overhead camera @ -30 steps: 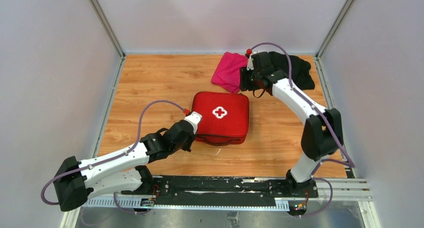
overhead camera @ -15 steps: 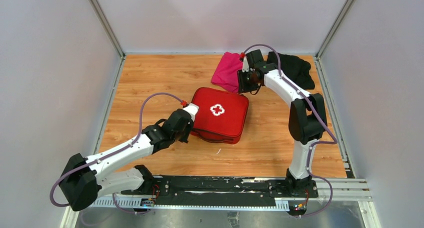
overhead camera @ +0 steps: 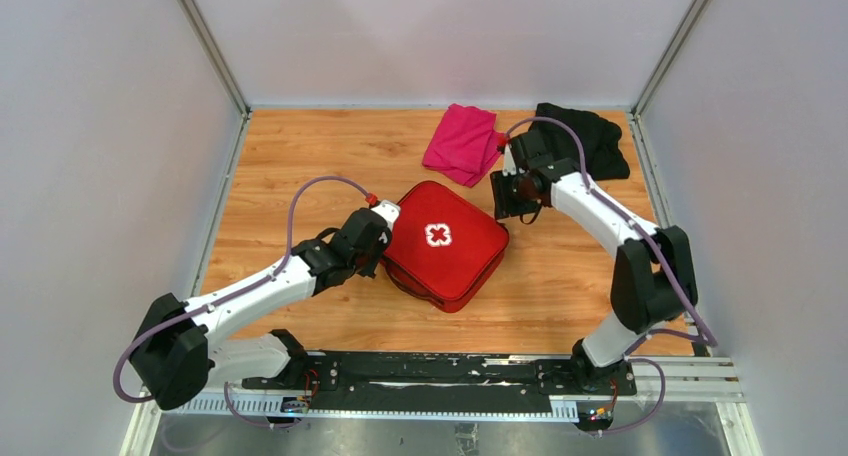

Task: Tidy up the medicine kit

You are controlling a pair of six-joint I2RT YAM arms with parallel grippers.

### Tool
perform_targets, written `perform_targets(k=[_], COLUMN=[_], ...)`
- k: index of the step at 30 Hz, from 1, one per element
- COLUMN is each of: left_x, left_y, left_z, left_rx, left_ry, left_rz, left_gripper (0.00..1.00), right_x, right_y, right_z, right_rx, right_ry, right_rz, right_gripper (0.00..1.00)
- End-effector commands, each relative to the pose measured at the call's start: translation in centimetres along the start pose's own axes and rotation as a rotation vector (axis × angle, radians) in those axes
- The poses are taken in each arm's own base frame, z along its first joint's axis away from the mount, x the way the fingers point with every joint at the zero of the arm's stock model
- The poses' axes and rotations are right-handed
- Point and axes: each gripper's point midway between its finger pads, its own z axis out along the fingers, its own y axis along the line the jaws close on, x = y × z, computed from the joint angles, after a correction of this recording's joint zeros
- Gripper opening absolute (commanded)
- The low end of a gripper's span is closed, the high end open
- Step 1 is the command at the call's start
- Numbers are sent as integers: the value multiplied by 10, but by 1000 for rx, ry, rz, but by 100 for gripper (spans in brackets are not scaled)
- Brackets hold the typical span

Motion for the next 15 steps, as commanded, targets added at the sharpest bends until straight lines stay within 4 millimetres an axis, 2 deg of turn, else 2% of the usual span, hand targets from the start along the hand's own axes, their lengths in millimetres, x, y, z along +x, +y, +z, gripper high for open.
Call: perform_targets(k=[1, 2, 4, 6, 8, 11, 13, 15], left_x=[-29, -29, -28, -29, -29, -29, -28, -27], left_y=[-10, -9, -9, -9, -8, -9, -10, -11], left_z=[0, 0, 0, 0, 0, 0, 1, 1], left_rx=[45, 44, 46, 44, 45, 51, 55, 60], left_ry=[-85, -83, -81, -83, -86, -86, -82, -81], left_rz=[-7, -7, -5, -4, -3, 2, 6, 9], left_gripper=[0, 0, 0, 0, 0, 0, 0, 0], right_x=[26, 18, -2, -16, -12, 9, 38, 71], right_y=[1, -4, -1, 16, 40, 92, 126, 150], right_z=[-29, -39, -63, -84, -93, -107, -111, -111], right_rx=[67, 93, 81, 13, -69, -222, -315, -391], right_ry=[-6, -67, -209, -344, -434, -531, -563, -586], right_rz=[-30, -50, -106, -188, -336, -604, -825, -1047], right_gripper=[48, 50, 53, 59, 61, 61, 62, 63])
